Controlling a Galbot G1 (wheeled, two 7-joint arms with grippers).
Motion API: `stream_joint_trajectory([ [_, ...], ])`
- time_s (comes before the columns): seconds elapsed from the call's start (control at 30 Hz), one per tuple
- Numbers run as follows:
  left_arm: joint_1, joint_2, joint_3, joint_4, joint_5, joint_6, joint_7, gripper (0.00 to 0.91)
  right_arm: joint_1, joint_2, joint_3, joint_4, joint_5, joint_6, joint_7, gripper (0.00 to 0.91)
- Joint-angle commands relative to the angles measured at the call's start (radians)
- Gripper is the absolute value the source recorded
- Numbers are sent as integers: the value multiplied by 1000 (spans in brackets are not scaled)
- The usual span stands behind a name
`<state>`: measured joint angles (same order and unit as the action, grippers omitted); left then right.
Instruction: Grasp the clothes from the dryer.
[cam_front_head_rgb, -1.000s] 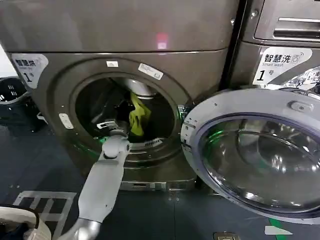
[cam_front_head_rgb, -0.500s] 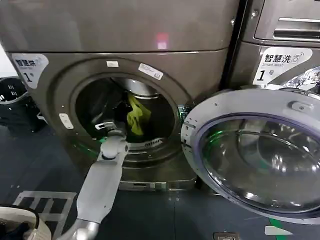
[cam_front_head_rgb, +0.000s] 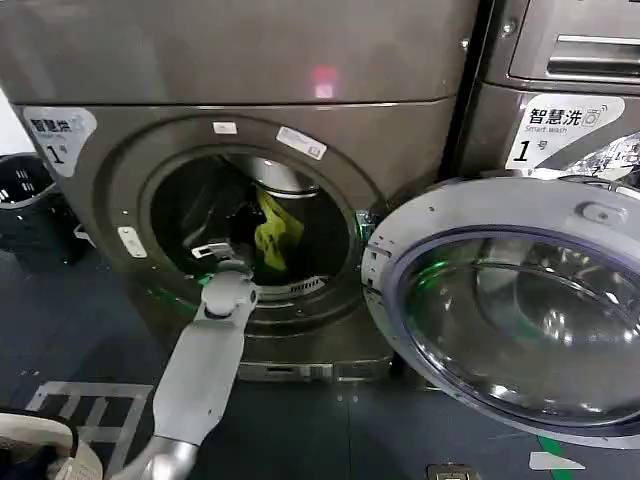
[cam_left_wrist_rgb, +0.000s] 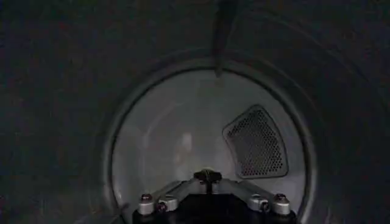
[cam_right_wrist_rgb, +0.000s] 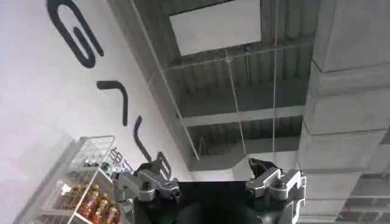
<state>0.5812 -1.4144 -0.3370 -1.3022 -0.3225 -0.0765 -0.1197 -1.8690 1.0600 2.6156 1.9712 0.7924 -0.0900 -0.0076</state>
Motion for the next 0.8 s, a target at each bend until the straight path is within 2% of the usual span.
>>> stream_joint_trajectory([
  [0.03,0,-1,1,-2,1,3,2,0,-4,0,7,-2,3,-5,7,907],
  [0.57,0,-6,2,-3,6,6,7,0,-6,1,13,-9,2,-4,9,907],
  [0.67,-2,-6,2,-4,6,7,7,0,3,4,23,-2,-23,-55,-2,907],
  [0.7,-2,-6,2,-4,5,8,8,0,0,6,18,-3,6,-53,2,907],
  [0.8,-3,-6,2,-2,6,7,10,0,-3,8,18,-9,-8,-45,8,907],
])
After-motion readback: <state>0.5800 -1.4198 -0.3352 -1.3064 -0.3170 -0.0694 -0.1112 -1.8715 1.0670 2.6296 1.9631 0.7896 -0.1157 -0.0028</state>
